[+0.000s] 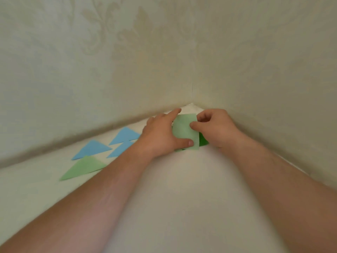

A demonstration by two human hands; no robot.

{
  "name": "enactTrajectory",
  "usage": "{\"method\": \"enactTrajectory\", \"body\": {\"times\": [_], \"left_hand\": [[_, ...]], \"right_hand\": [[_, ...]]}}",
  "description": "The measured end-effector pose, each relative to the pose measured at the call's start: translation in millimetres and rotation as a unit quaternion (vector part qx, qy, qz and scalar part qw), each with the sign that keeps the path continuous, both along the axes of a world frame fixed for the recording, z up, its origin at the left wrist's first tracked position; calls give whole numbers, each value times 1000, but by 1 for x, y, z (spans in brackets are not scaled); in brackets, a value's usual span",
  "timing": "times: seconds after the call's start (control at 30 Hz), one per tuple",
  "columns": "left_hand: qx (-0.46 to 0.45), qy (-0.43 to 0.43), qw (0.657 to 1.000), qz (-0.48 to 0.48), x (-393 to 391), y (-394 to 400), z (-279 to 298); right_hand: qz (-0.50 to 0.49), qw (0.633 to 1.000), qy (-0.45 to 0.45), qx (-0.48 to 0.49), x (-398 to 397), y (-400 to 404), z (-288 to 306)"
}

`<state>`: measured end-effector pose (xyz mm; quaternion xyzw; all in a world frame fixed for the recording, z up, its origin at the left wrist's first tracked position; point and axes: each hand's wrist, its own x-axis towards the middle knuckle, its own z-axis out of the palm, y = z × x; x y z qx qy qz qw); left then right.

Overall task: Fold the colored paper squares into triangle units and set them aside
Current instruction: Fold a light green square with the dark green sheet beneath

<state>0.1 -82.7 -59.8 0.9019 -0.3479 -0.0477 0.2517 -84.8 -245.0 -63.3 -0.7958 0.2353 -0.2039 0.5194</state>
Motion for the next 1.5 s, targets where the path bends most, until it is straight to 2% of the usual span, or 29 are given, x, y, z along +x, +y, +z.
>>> {"method": "enactTrajectory", "body": {"times": [0.07, 0.1, 0.17, 0.23, 0.3, 0.57, 0.73, 0.93, 1.03, 1.07, 1.1, 1.2, 1.23, 1.27, 1.3, 1.43, 1.5], "left_hand": [[-51, -9, 999, 2, -5, 2, 3], [-101, 13, 995, 7, -8, 4, 7], [-217, 101, 971, 24, -12, 8, 18], [-300, 198, 933, 21, -15, 13, 31], [-343, 276, 898, -16, -17, 20, 40], [-374, 365, 849, -84, -17, 48, 20], [-373, 313, 867, -108, -16, 60, 18], [-398, 273, 874, -62, -12, 60, 22], [-408, 265, 873, -31, -13, 58, 23], [-417, 285, 862, -40, -14, 59, 23], [-434, 332, 835, -60, -13, 60, 24], [-466, 527, 698, -135, -11, 66, 31], [-466, 559, 671, -145, -11, 69, 35], [-460, 573, 662, -150, -11, 70, 38], [-448, 570, 674, -142, -12, 70, 39], [-356, 484, 792, -105, -14, 69, 35], [-331, 465, 816, -89, -14, 69, 33]], "right_hand": [[15, 998, -38, 50, -5, 2, 5], [31, 994, -56, 90, -8, 3, 10], [72, 971, -84, 213, -15, 6, 21], [109, 932, -104, 329, -20, 8, 28], [126, 911, -111, 376, -23, 13, 33], [177, 923, -117, 321, -27, 32, 34], [235, 902, -126, 339, -31, 34, 32], [224, 913, -135, 313, -34, 31, 32], [215, 928, -141, 270, -34, 34, 33], [211, 932, -145, 256, -34, 34, 32], [210, 934, -149, 248, -34, 34, 31], [224, 933, -157, 233, -35, 32, 30], [237, 931, -155, 232, -36, 31, 30], [256, 926, -152, 231, -37, 31, 31], [278, 922, -145, 226, -38, 30, 31], [318, 921, -105, 200, -41, 28, 29], [323, 922, -95, 190, -42, 28, 29]]}}
